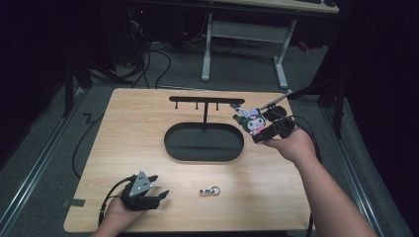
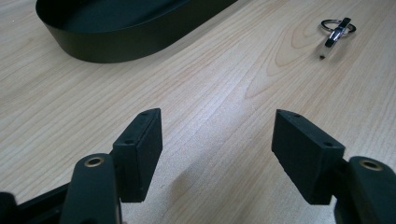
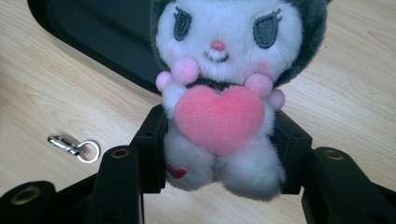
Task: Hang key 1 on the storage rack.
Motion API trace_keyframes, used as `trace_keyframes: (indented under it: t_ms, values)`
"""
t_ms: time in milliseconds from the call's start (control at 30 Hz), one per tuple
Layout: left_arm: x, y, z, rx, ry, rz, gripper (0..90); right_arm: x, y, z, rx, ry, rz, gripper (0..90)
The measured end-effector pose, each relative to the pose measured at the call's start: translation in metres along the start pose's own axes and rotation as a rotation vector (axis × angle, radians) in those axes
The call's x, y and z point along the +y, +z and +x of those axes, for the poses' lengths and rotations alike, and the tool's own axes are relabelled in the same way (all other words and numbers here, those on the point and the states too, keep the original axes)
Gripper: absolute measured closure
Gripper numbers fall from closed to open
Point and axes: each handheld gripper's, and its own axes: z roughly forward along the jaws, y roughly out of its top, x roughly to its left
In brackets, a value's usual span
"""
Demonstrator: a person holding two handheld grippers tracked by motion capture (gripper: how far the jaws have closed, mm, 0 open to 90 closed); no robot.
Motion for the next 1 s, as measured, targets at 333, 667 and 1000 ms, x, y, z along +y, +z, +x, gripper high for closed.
trace_keyframes:
  t_ms: [333,667,1000]
  values:
    - [0.0,0.001,0.0,-0.002,0.004,0.004,34.3,0.001,0.034,0.007,-0.024,-0.023,-0.032,47.8]
    - [-0.001,0.002,0.0,-0.003,0.003,0.007,34.3,0.004,0.064,0.009,-0.041,-0.008,-0.037,46.2]
    - [0.001,0.0,-0.001,-0.014,-0.009,-0.005,34.3,0.001,0.078,0.007,-0.048,0.014,-0.036,39.1]
